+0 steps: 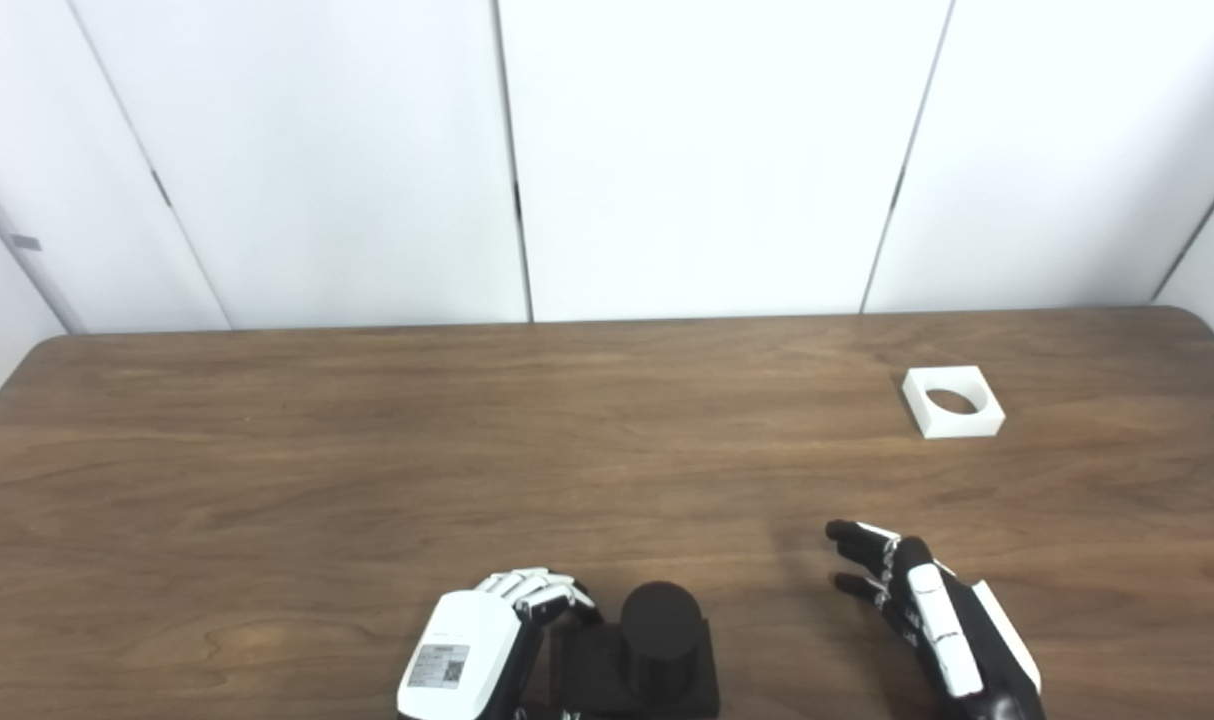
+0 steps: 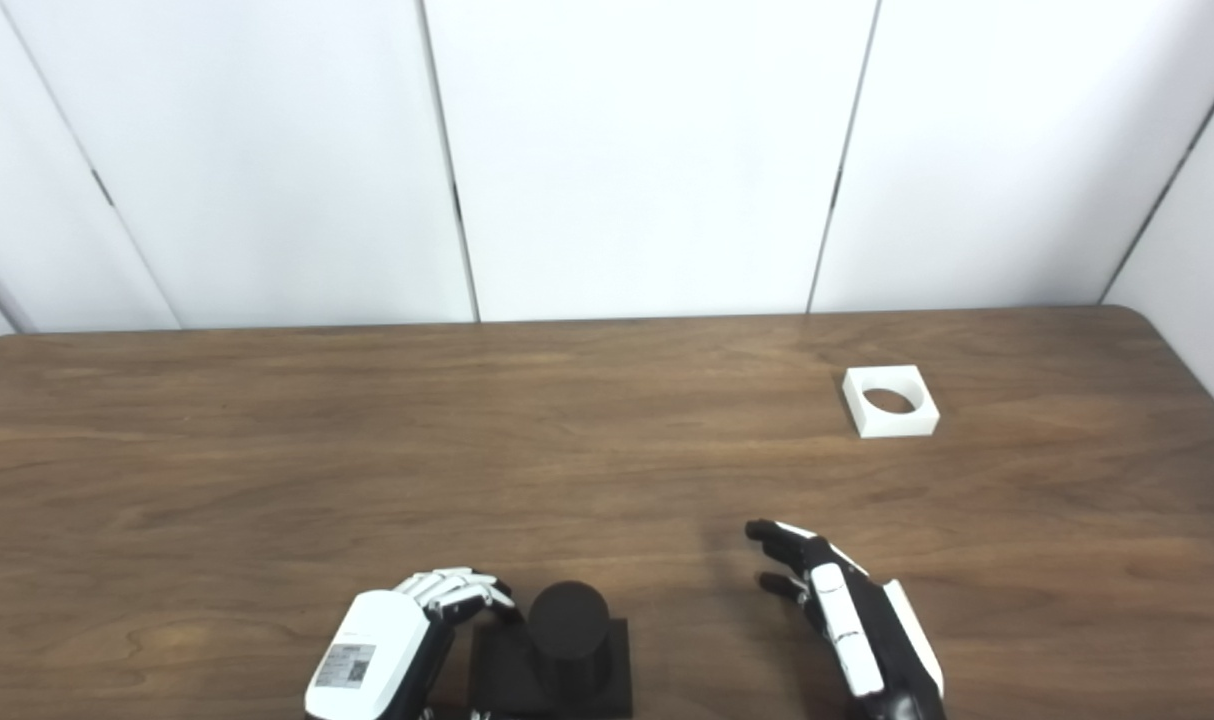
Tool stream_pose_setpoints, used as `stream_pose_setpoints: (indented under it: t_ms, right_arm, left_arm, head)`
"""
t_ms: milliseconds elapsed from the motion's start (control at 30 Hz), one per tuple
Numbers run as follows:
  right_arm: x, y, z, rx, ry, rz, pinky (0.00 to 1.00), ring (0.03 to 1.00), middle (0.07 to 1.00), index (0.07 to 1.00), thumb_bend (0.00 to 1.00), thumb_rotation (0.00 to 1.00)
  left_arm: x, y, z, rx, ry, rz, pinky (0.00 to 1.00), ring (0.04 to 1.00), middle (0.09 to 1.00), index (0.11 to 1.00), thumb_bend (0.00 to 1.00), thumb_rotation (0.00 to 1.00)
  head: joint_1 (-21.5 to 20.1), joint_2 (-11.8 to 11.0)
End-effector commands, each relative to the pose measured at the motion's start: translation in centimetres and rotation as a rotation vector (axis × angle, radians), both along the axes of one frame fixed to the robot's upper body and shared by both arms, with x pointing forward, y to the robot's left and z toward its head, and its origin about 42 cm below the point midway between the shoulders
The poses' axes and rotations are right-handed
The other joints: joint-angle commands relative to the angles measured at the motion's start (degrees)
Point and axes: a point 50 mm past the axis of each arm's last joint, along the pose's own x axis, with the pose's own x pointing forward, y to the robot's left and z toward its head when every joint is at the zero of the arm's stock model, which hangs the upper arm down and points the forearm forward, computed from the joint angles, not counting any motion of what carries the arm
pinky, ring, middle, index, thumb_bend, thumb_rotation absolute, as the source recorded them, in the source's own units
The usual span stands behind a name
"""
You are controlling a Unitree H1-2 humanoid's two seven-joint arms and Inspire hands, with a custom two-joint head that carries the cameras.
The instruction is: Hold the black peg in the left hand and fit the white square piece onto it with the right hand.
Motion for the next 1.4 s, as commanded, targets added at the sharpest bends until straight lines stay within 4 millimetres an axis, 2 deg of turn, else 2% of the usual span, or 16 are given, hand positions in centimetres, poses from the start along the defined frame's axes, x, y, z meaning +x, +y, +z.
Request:
stream_pose_setpoints:
  t_ms: [0, 167, 300, 400, 467, 533, 567, 600, 667, 700, 733, 800, 867, 1033, 1200, 1367]
  right_arm:
    - [-0.3, 1.2, 0.2, 0.034, -0.014, 0.019, 0.78, 0.876, 0.85, 0.726, 0.38, 1.0]
    - [-0.4, 1.0, 0.2, 0.048, -0.018, 0.021, 0.79, 0.88, 0.847, 0.719, 0.38, 1.0]
    - [-0.2, 1.0, 1.3, 0.046, -0.038, 0.032, 0.81, 0.884, 0.847, 0.719, 0.37, 0.96]
    - [0.1, 0.7, 3.2, 0.013, -0.079, 0.031, 0.84, 0.887, 0.855, 0.729, 0.37, 0.86]
    - [0.5, 0.1, 4.8, -0.041, -0.12, 0.021, 0.88, 0.882, 0.836, 0.737, 0.36, 0.74]
    - [1.2, -0.9, 6.6, -0.165, -0.171, 0.007, 0.91, 0.882, 0.826, 0.734, 0.37, 0.68]
    - [1.5, -1.2, 7.1, -0.202, -0.181, -0.001, 0.92, 0.886, 0.828, 0.731, 0.4, 0.6]
    - [1.9, -1.7, 7.8, -0.243, -0.192, -0.008, 0.92, 0.887, 0.829, 0.73, 0.41, 0.57]
    - [3.1, -3.1, 9.0, -0.366, -0.236, -0.011, 0.89, 0.889, 0.854, 0.773, 0.49, 0.42]
    - [3.8, -3.8, 9.7, -0.452, -0.257, -0.022, 0.84, 0.874, 0.866, 0.822, 0.58, 0.33]
    - [4.6, -4.6, 10.5, -0.544, -0.273, -0.029, 0.82, 0.863, 0.869, 0.848, 0.63, 0.29]
    - [5.9, -5.8, 11.8, -0.667, -0.277, -0.037, 0.93, 0.928, 0.906, 0.897, 0.72, 0.27]
    - [7.2, -6.8, 13.0, -0.757, -0.286, -0.027, 0.98, 0.984, 0.933, 0.886, 0.78, 0.25]
    - [10.6, -8.8, 15.3, -0.95, -0.295, 0.007, 0.97, 1.0, 0.953, 0.842, 0.86, 0.2]
    - [14.0, -9.8, 17.2, -1.106, -0.262, 0.04, 1.0, 1.0, 0.983, 0.825, 0.9, 0.15]
    - [17.1, -10.3, 18.1, -1.207, -0.202, 0.06, 1.0, 1.0, 0.994, 0.83, 0.91, 0.15]
  left_arm:
    - [-0.8, 2.1, -2.6, 0.108, 0.122, 0.029, 0.74, 0.771, 0.72, 0.49, 0.51, 0.05]
    - [-0.7, 2.4, -2.6, 0.106, 0.125, 0.033, 0.73, 0.767, 0.72, 0.49, 0.51, 0.05]
    - [-0.6, 2.6, -2.7, 0.103, 0.124, 0.036, 0.73, 0.769, 0.72, 0.49, 0.51, 0.05]
    - [-0.5, 2.8, -2.7, 0.103, 0.121, 0.034, 0.73, 0.768, 0.718, 0.49, 0.51, 0.05]
    - [-0.4, 2.9, -2.7, 0.105, 0.118, 0.03, 0.73, 0.768, 0.718, 0.49, 0.51, 0.05]
    - [-0.3, 2.9, -2.7, 0.103, 0.116, 0.028, 0.72, 0.768, 0.718, 0.49, 0.51, 0.05]
    - [-0.3, 2.9, -2.6, 0.1, 0.116, 0.028, 0.72, 0.768, 0.718, 0.49, 0.51, 0.05]
    - [-0.2, 2.8, -2.6, 0.098, 0.115, 0.027, 0.72, 0.768, 0.718, 0.49, 0.51, 0.05]
    - [-0.2, 2.7, -2.6, 0.098, 0.118, 0.028, 0.71, 0.767, 0.719, 0.49, 0.51, 0.05]
    - [-0.2, 2.7, -2.6, 0.098, 0.119, 0.03, 0.71, 0.769, 0.721, 0.49, 0.51, 0.05]
    - [-0.2, 2.6, -2.6, 0.1, 0.118, 0.03, 0.7, 0.769, 0.721, 0.49, 0.51, 0.05]
    - [-0.2, 2.5, -2.6, 0.1, 0.116, 0.03, 0.7, 0.766, 0.719, 0.49, 0.51, 0.05]
    - [-0.2, 2.4, -2.5, 0.105, 0.119, 0.029, 0.7, 0.769, 0.722, 0.49, 0.51, 0.05]
    - [-0.1, 2.0, -2.6, 0.113, 0.124, 0.03, 0.71, 0.769, 0.724, 0.49, 0.51, 0.05]
    - [0.0, 1.7, -2.7, 0.114, 0.114, 0.032, 0.71, 0.762, 0.719, 0.49, 0.51, 0.05]
    - [0.0, 1.4, -2.6, 0.117, 0.112, 0.029, 0.72, 0.762, 0.721, 0.49, 0.51, 0.05]
  head:
    - [-0.08, 0.08]
    - [-0.65, 0.38]
    - [-1.8, 0.41]
    - [-3.06, 0.41]
    - [-3.82, 0.45]
    - [-4.35, 0.68]
    - [-4.35, 0.69]
    - [-4.23, 0.85]
    - [-3.91, 0.83]
    - [-3.78, 0.96]
    - [-3.72, 0.99]
    - [-3.72, 1.04]
    - [-3.64, 1.14]
    - [-2.76, 1.19]
    - [-2.67, 1.02]
    - [-2.38, 1.02]
